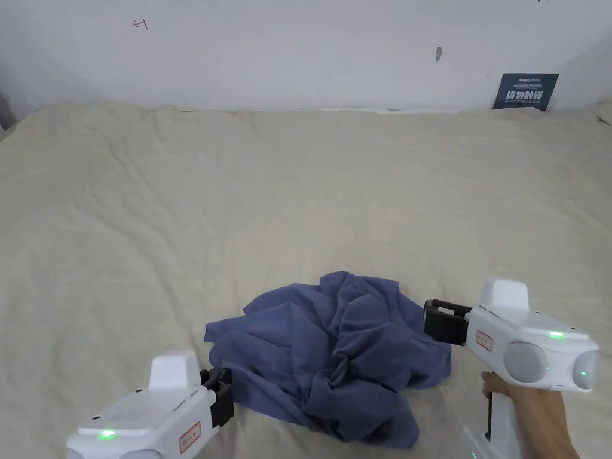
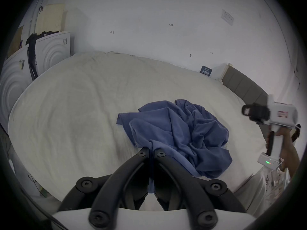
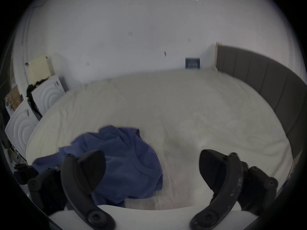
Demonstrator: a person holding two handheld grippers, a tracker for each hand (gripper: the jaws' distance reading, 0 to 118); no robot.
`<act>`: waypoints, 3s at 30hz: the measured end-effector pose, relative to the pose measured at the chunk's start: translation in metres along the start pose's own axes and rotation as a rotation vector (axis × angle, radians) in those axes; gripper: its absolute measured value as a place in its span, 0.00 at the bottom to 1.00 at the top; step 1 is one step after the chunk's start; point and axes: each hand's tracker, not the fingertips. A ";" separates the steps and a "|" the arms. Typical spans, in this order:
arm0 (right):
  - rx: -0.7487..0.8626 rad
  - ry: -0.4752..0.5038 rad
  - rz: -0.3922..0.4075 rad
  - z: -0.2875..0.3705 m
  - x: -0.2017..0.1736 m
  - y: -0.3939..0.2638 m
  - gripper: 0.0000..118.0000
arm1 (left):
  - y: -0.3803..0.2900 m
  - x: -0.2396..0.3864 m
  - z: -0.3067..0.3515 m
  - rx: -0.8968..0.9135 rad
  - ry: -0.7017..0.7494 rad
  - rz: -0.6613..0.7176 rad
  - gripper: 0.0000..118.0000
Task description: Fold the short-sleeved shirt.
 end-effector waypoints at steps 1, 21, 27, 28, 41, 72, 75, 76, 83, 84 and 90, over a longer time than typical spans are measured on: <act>-0.025 0.006 -0.002 -0.012 0.002 -0.002 0.98 | 0.001 -0.001 -0.002 -0.003 -0.001 0.000 0.05; -0.040 0.017 0.066 -0.016 0.003 0.012 0.04 | 0.011 -0.016 -0.011 0.007 -0.058 0.066 0.05; 0.172 0.009 0.097 0.063 0.011 0.084 0.04 | 0.087 -0.031 0.012 0.155 -0.040 0.066 0.05; 0.200 0.009 0.096 0.073 0.013 0.096 0.04 | 0.104 -0.034 0.017 0.183 -0.029 0.051 0.05; 0.541 -0.059 0.110 0.165 -0.007 0.251 0.04 | 0.340 -0.054 0.083 0.479 0.125 0.048 0.05; 0.338 -0.043 0.000 0.026 0.008 0.134 0.04 | 0.224 -0.119 -0.021 0.228 0.325 -0.112 0.04; 0.301 -0.035 -0.043 0.047 0.005 0.085 0.04 | 0.173 -0.124 -0.010 0.153 0.320 -0.103 0.04; 0.278 -0.036 -0.056 0.051 0.007 0.072 0.04 | 0.158 -0.126 -0.007 0.124 0.318 -0.097 0.04; 0.154 -0.088 -0.064 0.088 0.015 -0.032 0.04 | 0.040 -0.135 0.009 -0.050 0.309 -0.093 0.04; 0.122 -0.095 -0.070 0.090 0.019 -0.046 0.04 | 0.026 -0.136 0.011 -0.074 0.306 -0.090 0.04; -0.036 -0.139 -0.112 0.088 0.043 -0.119 0.04 | -0.044 -0.143 0.015 -0.222 0.327 -0.060 0.04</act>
